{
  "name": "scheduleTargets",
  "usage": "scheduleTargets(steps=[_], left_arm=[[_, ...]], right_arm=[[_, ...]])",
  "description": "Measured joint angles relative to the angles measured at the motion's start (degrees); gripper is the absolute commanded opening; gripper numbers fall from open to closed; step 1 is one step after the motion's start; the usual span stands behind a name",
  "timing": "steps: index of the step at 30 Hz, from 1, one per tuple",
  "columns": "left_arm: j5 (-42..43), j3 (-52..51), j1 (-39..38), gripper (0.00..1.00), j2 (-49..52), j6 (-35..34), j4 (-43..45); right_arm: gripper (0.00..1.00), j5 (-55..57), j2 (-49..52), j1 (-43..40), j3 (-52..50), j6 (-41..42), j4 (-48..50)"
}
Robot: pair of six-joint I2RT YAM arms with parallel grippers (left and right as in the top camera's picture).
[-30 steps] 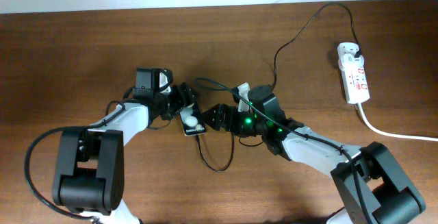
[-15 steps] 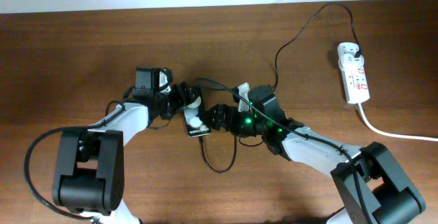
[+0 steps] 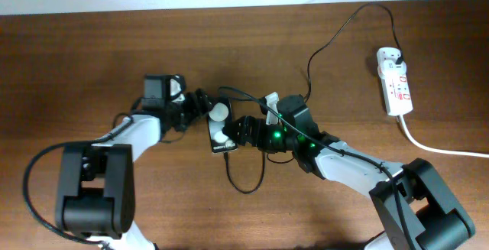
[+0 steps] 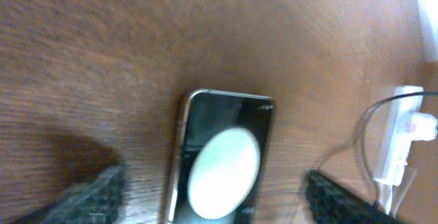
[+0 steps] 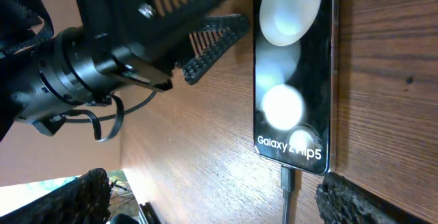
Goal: Plug charger to phone and switch on socket
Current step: 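Open the left gripper and release the phone onto the table, then release the plug and lift the right gripper away from the phone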
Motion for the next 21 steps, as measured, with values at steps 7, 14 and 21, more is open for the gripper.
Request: scheduleTargets(steps=[7, 14, 21], left_arm=[[1.86, 0.48, 13.88, 0.99, -0.96, 0.07, -3.72], [2.05, 0.48, 14.84, 0.99, -0.98, 0.07, -3.89], [2.05, 0.48, 14.84, 0.99, -0.98, 0.07, -3.89]], right_arm=[[0.99, -0.02, 0.00, 0.00, 0.00, -0.02, 0.00], [0.99, -0.02, 0.00, 0.00, 0.00, 0.00, 0.00], [0.99, -0.02, 0.00, 0.00, 0.00, 0.00, 0.00]])
